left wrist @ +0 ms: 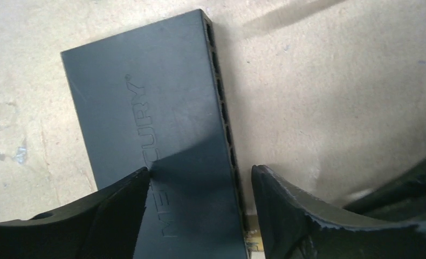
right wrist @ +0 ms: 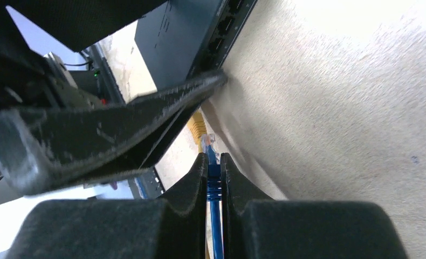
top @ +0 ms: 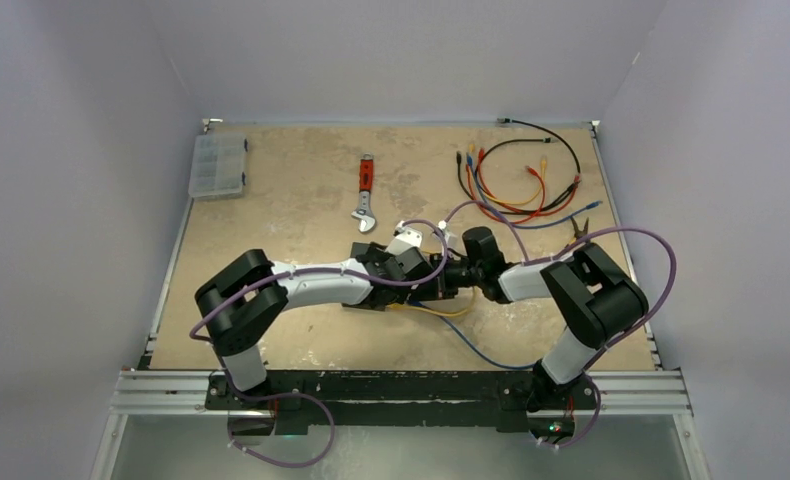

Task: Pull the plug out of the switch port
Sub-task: Pull the connector from the switch port, then place the connector at the center of the board, then pick up the connector from the center of the board, then place the connector at the center of the board.

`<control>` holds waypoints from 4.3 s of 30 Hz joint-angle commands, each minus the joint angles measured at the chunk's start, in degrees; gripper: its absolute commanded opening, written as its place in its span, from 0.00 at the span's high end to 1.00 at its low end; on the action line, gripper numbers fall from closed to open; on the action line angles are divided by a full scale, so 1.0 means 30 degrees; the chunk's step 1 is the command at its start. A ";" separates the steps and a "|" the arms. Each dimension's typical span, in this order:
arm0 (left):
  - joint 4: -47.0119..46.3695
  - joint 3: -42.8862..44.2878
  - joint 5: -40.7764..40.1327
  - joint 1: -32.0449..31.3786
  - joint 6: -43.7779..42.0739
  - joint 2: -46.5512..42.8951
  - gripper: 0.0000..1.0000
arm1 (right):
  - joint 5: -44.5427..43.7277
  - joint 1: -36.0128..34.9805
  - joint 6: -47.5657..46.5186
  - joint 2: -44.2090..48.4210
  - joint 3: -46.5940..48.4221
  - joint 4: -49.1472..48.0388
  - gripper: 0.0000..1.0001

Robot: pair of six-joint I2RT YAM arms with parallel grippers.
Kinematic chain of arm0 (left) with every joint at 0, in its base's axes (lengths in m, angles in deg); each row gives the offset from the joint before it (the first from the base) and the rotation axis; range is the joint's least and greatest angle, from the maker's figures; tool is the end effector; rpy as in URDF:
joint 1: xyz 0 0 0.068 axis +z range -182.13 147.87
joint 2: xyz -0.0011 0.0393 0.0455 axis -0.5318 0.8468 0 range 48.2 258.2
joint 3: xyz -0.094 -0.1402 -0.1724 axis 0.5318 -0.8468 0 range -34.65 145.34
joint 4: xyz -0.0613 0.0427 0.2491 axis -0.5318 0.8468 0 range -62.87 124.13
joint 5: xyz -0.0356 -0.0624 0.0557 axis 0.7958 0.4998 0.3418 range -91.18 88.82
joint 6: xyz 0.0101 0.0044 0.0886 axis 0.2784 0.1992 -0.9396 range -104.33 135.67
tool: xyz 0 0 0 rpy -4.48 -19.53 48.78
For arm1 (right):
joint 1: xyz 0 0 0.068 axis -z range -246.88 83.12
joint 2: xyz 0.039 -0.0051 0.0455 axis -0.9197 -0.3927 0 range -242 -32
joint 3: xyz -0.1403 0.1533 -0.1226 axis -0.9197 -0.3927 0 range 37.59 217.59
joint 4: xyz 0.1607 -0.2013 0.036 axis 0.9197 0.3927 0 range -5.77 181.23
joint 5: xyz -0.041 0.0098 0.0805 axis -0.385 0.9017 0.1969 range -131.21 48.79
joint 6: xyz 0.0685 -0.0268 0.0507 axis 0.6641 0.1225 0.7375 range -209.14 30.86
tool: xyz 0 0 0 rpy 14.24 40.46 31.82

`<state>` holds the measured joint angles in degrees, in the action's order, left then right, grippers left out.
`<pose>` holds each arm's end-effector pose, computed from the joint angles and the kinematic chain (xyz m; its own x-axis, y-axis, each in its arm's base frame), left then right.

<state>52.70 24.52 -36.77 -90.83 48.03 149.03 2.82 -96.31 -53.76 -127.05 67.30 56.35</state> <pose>0.2156 -0.2655 0.0957 -0.7139 0.3363 -0.6142 0.2317 0.9412 0.2460 0.2346 0.1958 0.0677 -0.9147 -0.0382 -0.4024 -0.3731 0.4624 0.8043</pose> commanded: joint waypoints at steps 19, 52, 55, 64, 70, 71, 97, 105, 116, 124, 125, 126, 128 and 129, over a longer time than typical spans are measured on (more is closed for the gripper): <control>-0.2466 -0.3235 1.3806 0.7268 -0.0504 -0.7194 0.14 | -0.8551 -0.1551 -0.5354 0.6363 0.3464 0.9493 0.37; -0.0163 -0.2878 1.5233 1.3237 -0.3635 -0.7114 0.15 | -1.5601 -0.7154 -0.0983 0.4843 0.4657 1.9797 0.72; 0.0106 -0.2652 1.4966 1.3237 -0.3925 -0.7048 0.15 | -1.5796 -0.7524 -0.0891 0.4595 0.4937 2.0018 0.72; 0.1434 -0.1913 1.2760 1.3237 -0.5443 -0.6805 0.15 | -1.5115 -0.8112 -0.1328 0.5912 0.5366 1.9288 1.00; 0.1385 -0.2188 1.1970 1.3237 -0.5425 -0.6775 0.15 | -1.1108 -0.8237 -0.2719 0.8940 0.4693 1.7445 1.00; 0.1378 -0.2164 1.1929 1.3237 -0.5392 -0.6802 0.15 | -1.0609 -0.8237 -0.2865 0.9225 0.4526 1.7350 1.00; 0.1310 -0.2115 1.1476 1.3237 -0.5308 -0.6667 0.16 | -0.9360 -0.8776 -0.3758 0.3629 0.5385 2.1082 1.00; 0.1345 -0.2012 1.1429 1.3237 -0.5336 -0.6563 0.16 | -0.2911 -1.0300 -0.6097 0.4512 0.6661 1.8376 1.00; 0.1375 -0.2014 1.0972 1.3237 -0.5253 -0.6868 0.16 | -0.4104 -0.7150 -0.5328 0.6485 1.0373 1.6974 1.00; 0.1450 -0.2045 0.9710 1.3237 -0.5023 -0.7625 0.15 | -1.0145 -0.2295 -0.6026 0.7651 1.3946 1.8678 1.00; 0.1461 -0.2043 0.9570 1.3237 -0.5016 -0.7692 0.15 | -1.0492 -0.1675 -0.6182 0.7643 1.4298 1.8757 1.00; 0.1480 -0.2058 0.9443 1.3237 -0.4989 -0.7753 0.15 | -1.0884 -0.1158 -0.6323 0.7568 1.4613 1.8822 1.00; 0.1451 -0.2045 0.9336 1.3237 -0.4986 -0.7771 0.15 | -1.1754 -0.0204 -0.6578 0.7284 1.5181 1.8770 1.00; 0.1420 -0.2043 0.9344 1.3237 -0.4986 -0.7750 0.15 | -1.2275 0.0169 -0.6672 0.7080 1.5475 1.8681 1.00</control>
<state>57.07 16.63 -6.70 -51.62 33.03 127.44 -25.49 -99.67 -71.16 -105.69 109.38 111.67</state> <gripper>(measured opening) 0.849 0.025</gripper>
